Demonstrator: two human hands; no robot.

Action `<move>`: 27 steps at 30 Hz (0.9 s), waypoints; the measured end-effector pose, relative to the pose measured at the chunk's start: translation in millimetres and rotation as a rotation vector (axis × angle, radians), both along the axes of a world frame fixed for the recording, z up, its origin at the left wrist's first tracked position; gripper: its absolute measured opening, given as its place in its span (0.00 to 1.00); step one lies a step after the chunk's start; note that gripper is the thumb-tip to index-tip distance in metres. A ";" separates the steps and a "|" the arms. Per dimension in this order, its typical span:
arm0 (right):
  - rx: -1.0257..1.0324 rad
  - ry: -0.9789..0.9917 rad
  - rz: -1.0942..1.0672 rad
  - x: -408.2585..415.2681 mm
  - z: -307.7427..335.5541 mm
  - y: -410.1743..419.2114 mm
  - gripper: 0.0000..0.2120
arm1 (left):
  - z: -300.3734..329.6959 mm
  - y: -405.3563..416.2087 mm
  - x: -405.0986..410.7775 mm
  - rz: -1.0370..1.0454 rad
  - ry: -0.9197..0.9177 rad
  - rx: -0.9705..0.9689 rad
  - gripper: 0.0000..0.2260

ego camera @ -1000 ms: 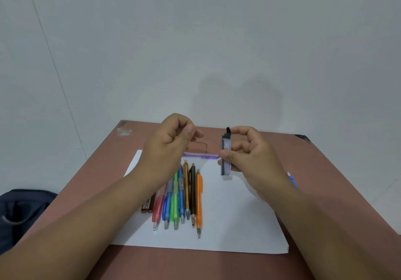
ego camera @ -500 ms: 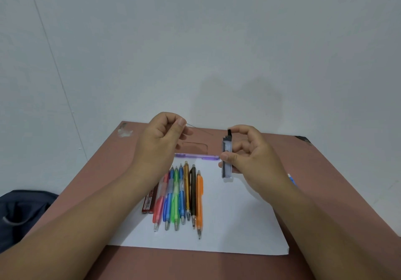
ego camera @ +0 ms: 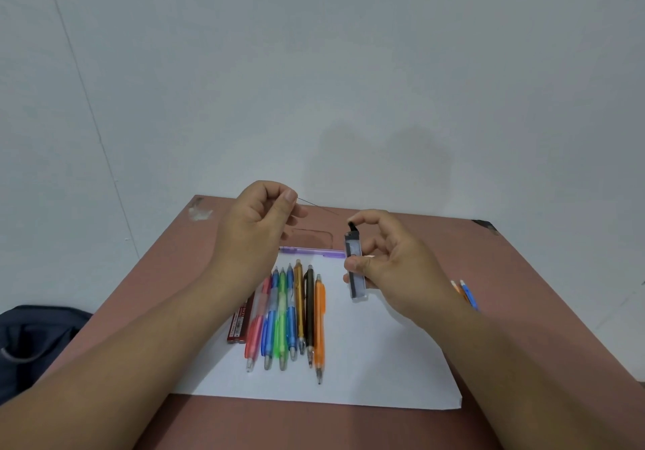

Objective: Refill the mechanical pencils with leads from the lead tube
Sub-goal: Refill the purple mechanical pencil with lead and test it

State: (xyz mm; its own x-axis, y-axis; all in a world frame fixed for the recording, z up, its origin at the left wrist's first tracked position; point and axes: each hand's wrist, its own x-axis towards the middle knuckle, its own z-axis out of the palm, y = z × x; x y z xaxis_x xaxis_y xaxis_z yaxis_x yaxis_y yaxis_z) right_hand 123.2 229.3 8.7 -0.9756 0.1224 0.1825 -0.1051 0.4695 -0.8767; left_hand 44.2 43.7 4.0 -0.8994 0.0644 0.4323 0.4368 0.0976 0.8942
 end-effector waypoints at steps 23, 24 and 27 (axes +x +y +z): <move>0.212 -0.159 0.095 -2.1 -5.6 13.4 0.18 | 0.5 -2.4 0.0 0.015 -0.001 -0.042 0.05; 0.262 -0.190 0.109 -1.9 -5.4 14.4 0.17 | 0.3 -2.4 0.1 0.013 -0.001 -0.053 0.05; 0.368 -0.241 0.137 -1.1 -4.1 19.0 0.14 | -1.3 -2.3 0.5 0.001 0.017 -0.109 0.05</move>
